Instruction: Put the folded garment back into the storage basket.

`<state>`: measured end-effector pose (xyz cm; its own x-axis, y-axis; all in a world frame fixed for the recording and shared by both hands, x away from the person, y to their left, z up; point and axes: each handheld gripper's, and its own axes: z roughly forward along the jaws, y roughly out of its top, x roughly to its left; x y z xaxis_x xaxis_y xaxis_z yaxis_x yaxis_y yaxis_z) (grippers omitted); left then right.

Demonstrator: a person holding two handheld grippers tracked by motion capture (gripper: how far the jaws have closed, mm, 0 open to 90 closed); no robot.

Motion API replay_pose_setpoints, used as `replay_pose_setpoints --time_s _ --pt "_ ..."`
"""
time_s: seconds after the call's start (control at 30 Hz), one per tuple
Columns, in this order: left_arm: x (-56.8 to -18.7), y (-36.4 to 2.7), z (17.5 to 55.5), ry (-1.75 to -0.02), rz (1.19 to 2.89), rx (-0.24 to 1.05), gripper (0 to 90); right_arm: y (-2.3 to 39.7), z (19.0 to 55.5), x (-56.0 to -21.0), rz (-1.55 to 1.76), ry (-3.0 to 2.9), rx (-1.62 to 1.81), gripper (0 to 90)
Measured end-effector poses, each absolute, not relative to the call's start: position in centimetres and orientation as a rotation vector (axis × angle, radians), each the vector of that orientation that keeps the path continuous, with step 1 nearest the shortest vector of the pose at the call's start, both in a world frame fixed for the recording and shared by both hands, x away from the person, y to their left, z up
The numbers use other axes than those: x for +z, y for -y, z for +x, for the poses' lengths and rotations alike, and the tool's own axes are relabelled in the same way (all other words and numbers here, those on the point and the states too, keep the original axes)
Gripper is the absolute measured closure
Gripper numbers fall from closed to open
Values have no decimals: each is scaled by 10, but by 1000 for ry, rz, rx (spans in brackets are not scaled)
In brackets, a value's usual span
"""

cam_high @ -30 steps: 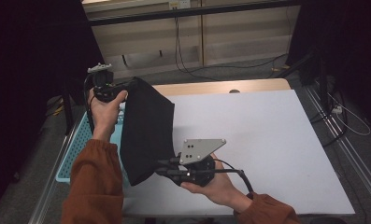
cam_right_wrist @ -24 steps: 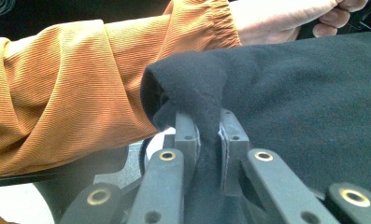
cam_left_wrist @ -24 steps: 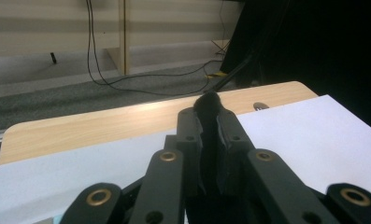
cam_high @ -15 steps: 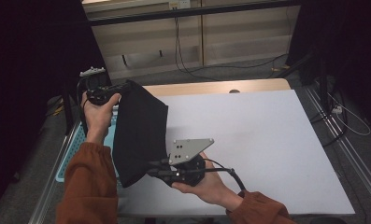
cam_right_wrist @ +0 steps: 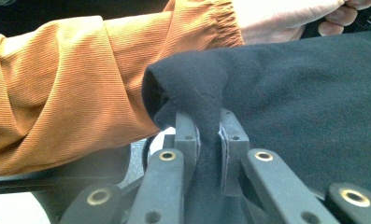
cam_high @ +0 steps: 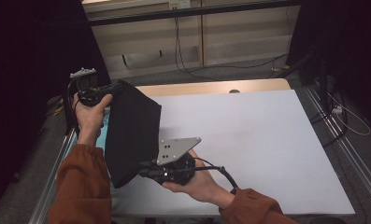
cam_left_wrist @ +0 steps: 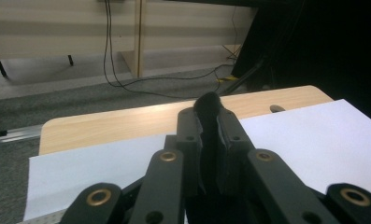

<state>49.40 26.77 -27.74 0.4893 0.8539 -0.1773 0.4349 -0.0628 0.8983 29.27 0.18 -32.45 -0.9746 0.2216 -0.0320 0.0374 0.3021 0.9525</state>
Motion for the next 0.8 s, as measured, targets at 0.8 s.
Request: replay_pose_setpoints --time_s 0.8 --pt "-272 -305 493 -1153 1651 555 818 -31 303 -320 206 -2416 1749 822"
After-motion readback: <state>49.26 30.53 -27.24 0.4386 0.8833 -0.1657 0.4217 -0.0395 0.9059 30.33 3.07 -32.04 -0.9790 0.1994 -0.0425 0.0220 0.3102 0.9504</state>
